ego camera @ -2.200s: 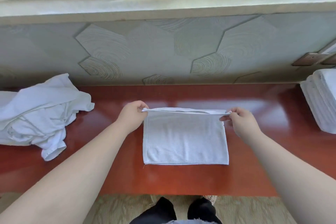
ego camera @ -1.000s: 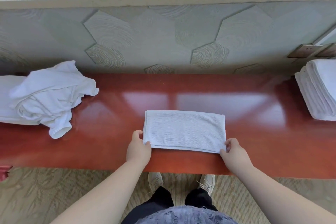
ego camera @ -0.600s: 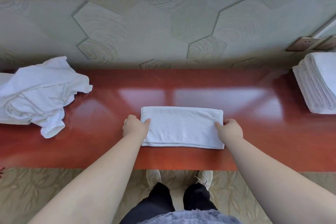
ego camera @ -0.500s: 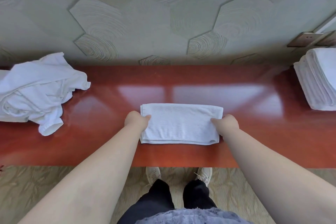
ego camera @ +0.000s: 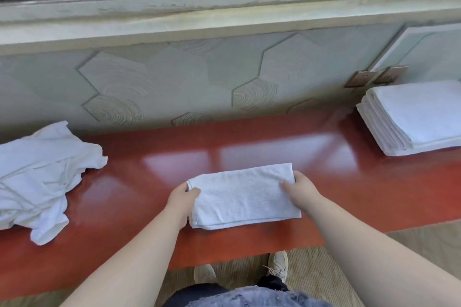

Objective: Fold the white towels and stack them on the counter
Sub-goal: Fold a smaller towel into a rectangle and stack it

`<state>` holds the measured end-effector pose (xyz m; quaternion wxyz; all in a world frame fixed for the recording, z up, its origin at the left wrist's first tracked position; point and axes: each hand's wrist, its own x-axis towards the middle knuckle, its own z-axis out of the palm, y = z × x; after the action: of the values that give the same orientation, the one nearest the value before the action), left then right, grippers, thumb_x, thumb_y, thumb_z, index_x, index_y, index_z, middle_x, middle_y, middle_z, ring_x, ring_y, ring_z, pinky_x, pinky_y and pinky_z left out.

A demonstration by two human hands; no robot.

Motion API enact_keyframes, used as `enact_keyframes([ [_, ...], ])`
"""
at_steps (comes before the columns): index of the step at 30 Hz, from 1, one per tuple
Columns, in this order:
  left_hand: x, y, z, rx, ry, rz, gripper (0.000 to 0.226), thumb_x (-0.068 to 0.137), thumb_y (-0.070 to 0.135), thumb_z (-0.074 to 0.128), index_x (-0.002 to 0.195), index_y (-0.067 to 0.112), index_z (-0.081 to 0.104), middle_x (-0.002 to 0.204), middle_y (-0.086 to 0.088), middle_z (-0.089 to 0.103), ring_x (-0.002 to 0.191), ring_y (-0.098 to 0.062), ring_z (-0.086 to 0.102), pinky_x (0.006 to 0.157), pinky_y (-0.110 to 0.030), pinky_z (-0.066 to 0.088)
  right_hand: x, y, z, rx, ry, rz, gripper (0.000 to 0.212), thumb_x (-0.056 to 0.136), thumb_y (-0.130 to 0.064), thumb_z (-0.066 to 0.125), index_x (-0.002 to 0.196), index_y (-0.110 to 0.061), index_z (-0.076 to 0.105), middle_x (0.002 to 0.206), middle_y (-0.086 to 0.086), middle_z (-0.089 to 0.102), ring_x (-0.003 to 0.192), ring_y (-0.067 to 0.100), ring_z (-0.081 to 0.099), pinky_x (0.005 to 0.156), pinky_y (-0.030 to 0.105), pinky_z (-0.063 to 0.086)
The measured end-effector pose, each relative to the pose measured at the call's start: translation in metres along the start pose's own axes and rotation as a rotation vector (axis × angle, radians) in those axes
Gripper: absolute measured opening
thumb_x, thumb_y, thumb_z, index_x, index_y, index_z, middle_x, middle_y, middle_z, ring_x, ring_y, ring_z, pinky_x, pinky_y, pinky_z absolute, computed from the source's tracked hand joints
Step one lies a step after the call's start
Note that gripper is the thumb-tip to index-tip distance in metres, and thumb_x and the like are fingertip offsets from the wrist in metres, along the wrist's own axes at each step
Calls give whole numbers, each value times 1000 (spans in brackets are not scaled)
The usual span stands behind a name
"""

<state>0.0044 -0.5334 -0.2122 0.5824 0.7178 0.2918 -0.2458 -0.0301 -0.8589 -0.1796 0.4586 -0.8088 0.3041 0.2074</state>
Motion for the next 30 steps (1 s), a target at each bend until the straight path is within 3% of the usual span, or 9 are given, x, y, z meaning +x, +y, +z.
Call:
enact_keyframes([
  [3,-3,16,-1,-19,-104,-11,20,99,7,56,115,4,67,78,-22,65,62,-35,60,67,-40,51,-18,-9,-14,45,64,-36,11,95,-25,55,105,-23,59,103,2,69,97,25,67,91,48,56],
  [6,-6,39,6,-82,-157,22,20,99,5,55,117,0,63,85,-22,66,69,-38,60,67,-43,46,-33,-19,-35,94,158,-70,9,95,-26,56,103,-24,59,101,1,70,94,24,68,89,49,57],
  [9,-12,68,23,-131,-200,63,17,99,6,58,113,-1,66,72,-18,71,55,-33,64,55,-38,52,-44,-26,-64,103,259,-97,10,96,-28,57,104,-24,60,101,-1,70,95,23,67,90,48,56],
  [11,-14,85,42,-142,-218,105,16,98,6,61,110,-3,66,81,-21,74,64,-32,70,61,-45,58,-47,-26,-87,102,318,-107,12,97,-29,57,104,-20,61,100,3,70,94,28,66,88,46,55],
  [14,-19,112,79,-170,-240,162,13,96,3,64,108,2,67,107,-24,74,90,-35,72,86,-56,58,-45,-23,-126,124,379,-133,14,98,-32,56,100,-20,63,98,4,71,96,27,65,82,42,53],
  [17,-22,137,121,-210,-270,151,18,97,4,66,114,4,64,109,-21,75,92,-34,75,78,-48,62,-32,-19,-172,133,412,-173,11,99,-37,56,96,-28,62,94,-4,70,94,18,65,71,29,48],
  [22,-31,177,213,-167,-447,60,23,100,4,60,122,-4,64,108,-21,76,93,-36,76,74,-45,60,8,4,-273,168,452,-214,6,99,-30,60,96,-27,64,94,-4,71,93,18,66,71,29,48],
  [27,-58,208,333,-167,-539,25,27,103,9,56,127,-1,64,116,-19,74,106,-36,73,86,-51,58,57,37,-399,135,412,-243,8,98,-35,62,98,-29,67,93,-2,74,88,20,69,80,38,55],
  [30,-76,222,405,-165,-541,43,28,103,9,54,128,4,64,119,-18,74,111,-38,71,94,-56,56,83,60,-464,147,401,-246,9,98,-37,62,96,-29,67,90,1,74,80,21,68,69,34,53],
])
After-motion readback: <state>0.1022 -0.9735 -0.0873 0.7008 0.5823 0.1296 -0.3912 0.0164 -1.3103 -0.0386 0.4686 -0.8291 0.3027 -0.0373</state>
